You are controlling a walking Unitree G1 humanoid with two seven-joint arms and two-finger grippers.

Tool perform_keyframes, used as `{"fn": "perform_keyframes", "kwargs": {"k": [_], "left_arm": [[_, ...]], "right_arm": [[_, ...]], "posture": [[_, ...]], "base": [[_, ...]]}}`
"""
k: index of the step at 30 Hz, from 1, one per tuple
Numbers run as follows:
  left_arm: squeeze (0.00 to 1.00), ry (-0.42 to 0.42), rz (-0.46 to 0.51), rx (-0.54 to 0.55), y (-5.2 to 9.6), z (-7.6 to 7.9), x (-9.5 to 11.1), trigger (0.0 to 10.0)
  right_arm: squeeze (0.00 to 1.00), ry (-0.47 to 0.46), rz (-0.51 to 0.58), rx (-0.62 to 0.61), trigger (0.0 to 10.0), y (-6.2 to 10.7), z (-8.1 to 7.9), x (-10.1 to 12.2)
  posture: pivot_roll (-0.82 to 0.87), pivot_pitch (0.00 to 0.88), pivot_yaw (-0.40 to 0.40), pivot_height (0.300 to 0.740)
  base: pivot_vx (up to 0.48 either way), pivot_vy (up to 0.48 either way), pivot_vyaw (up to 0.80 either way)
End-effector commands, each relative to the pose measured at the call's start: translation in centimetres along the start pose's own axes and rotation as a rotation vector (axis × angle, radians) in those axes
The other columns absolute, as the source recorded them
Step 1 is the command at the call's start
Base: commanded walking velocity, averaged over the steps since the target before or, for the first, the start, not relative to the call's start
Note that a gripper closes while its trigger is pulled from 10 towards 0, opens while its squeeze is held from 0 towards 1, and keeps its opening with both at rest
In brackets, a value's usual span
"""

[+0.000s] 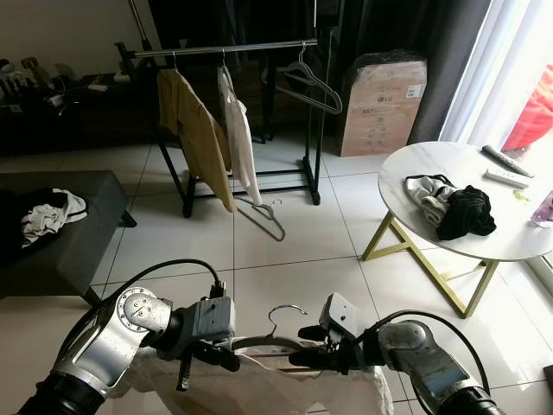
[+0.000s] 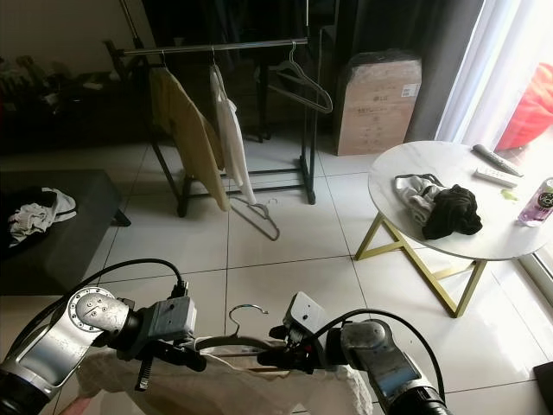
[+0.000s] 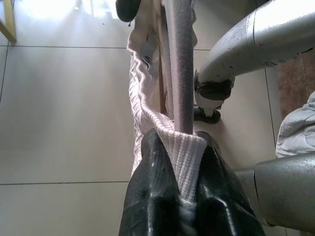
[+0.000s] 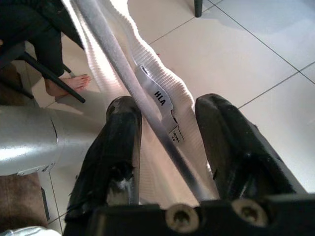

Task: Hang hanger

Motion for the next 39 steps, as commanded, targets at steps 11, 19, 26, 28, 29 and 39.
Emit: {"fn": "perform_keyframes", "kwargs": {"k": [11,19,26,28,29,39], "left_arm": [[0.00,-0.015,0.008,0.028,0.7,-0.4,0.5,10.0],[0.00,-0.021,0.035,0.074,0.7,-1.1,1.0,10.0],[0.00,-0.008,0.097,0.089,1.0,-1.2,1.8,10.0],[0.00,-0.004,0.112,0.075,1.1,-0.9,2.0,10.0],[0.00,0.003,0.119,0.068,1.2,-0.8,2.1,10.0],[1.00,0.008,0.130,-0.065,2.0,1.1,2.2,10.0]], "right_arm": [[0.00,0.014,-0.024,-0.033,0.0,1.1,1.3,-0.6],[0.00,0.008,-0.010,-0.021,0.0,0.7,1.0,-0.6],[0.00,0.013,-0.011,-0.021,0.0,0.8,1.2,-0.5],[0.00,0.014,-0.012,-0.022,0.0,0.8,1.2,-0.6],[0.00,0.014,-0.013,-0.021,0.0,0.8,1.2,-0.6],[0.00,0.020,-0.037,-0.007,0.0,0.6,0.9,-1.1]], "posture": [[-0.08,0.113,0.028,0.740],[-0.07,0.115,0.028,0.740],[-0.07,0.117,0.028,0.740],[-0.07,0.118,0.027,0.740],[-0.07,0.118,0.028,0.740],[-0.07,0.120,0.029,0.740]], "base": [[0.000,0.000,0.00],[0.000,0.000,0.00],[0.000,0.000,0.00],[0.000,0.000,0.00],[0.000,0.000,0.00],[0.000,0.000,0.00]]}}
Point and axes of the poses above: a point about 5 cm out from each wrist's last joint towards the gripper, its own y axis pointing back from the gripper into the wrist, its own x axis along the axis of the wrist's last joint, z = x × y, the point moved 5 cm from there along -y, pointing out of the wrist towards the gripper, and after that the axes turned 7 degrees about -y, right-handed, at the moved point
